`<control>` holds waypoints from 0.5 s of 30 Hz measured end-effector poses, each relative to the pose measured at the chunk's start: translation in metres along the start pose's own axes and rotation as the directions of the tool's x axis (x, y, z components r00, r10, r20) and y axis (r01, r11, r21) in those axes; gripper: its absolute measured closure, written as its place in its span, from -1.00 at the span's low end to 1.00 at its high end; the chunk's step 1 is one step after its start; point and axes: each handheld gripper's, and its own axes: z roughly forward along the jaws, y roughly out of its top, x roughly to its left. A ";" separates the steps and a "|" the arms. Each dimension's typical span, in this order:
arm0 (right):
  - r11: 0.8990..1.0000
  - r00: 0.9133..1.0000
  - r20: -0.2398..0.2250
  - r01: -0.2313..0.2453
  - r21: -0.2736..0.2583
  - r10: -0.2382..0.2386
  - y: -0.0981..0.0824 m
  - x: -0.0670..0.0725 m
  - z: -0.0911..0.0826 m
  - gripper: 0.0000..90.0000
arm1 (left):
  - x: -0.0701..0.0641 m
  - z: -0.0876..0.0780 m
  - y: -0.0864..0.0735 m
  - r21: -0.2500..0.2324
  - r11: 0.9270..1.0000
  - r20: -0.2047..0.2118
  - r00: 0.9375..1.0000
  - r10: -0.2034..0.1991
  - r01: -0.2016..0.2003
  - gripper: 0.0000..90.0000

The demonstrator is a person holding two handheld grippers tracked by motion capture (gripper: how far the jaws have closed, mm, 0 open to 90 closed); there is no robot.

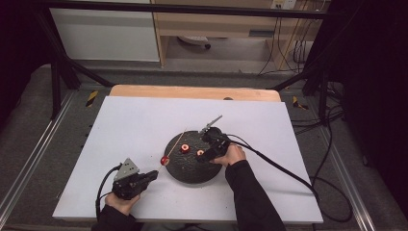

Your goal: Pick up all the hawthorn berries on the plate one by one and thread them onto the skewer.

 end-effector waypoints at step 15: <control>0.997 0.999 -0.042 -0.006 0.079 0.009 0.018 -0.006 0.021 -0.05 | 0.000 0.000 0.000 0.005 1.000 -0.007 1.000 0.005 -0.005 0.95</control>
